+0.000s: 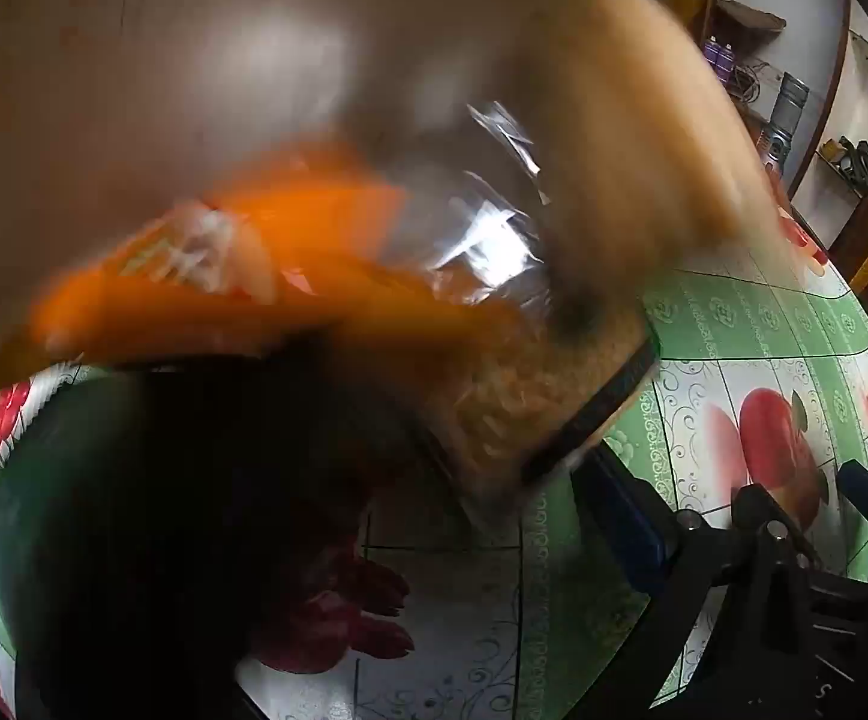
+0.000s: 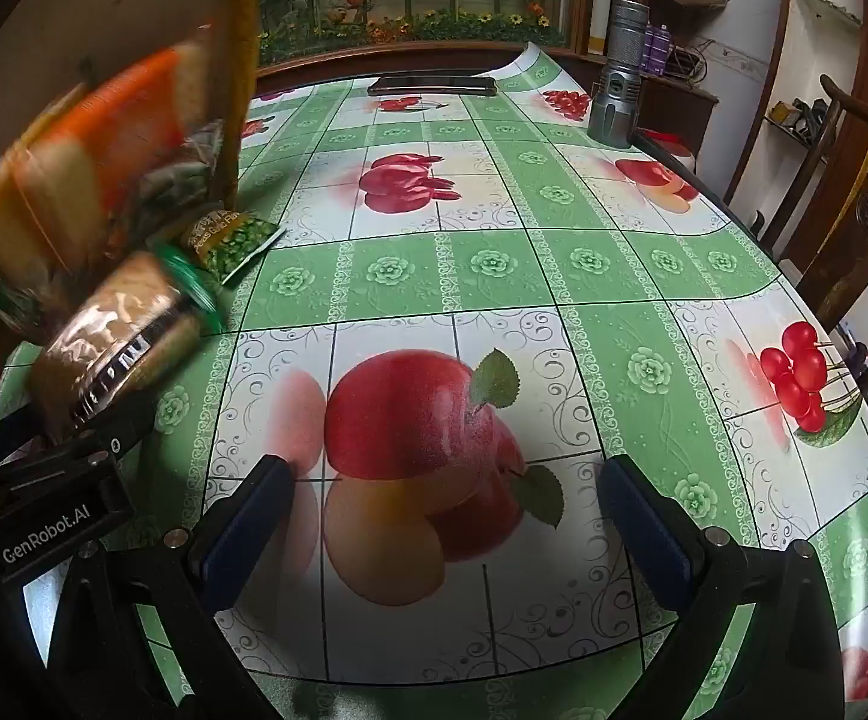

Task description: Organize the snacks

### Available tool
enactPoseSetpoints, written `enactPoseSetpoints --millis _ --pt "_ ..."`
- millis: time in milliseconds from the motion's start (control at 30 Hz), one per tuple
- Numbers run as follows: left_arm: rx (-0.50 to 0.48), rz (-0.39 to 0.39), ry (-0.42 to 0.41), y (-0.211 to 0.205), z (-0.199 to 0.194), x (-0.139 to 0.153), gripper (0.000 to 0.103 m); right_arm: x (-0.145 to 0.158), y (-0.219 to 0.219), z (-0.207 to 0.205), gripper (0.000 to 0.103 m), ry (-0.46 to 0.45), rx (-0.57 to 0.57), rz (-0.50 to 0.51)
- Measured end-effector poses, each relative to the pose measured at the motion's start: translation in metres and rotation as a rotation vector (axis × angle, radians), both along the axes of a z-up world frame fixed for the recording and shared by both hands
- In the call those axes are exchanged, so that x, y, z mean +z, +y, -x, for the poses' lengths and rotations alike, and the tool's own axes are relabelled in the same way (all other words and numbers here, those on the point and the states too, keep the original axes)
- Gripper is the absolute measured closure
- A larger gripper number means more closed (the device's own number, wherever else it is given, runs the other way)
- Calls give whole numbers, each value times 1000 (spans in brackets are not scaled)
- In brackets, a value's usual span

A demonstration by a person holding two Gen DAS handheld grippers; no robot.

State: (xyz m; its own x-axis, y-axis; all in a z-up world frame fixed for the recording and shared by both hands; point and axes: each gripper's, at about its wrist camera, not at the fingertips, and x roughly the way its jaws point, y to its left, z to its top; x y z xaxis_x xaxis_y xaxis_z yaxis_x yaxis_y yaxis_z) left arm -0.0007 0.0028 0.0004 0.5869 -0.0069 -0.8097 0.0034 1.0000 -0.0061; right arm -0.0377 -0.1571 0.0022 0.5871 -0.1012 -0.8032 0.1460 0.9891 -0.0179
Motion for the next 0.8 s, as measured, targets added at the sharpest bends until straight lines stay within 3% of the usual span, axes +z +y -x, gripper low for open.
enactPoseSetpoints --millis 800 --pt "-2 -1 2 3 0 -1 0 0 0 -1 0 0 -1 1"
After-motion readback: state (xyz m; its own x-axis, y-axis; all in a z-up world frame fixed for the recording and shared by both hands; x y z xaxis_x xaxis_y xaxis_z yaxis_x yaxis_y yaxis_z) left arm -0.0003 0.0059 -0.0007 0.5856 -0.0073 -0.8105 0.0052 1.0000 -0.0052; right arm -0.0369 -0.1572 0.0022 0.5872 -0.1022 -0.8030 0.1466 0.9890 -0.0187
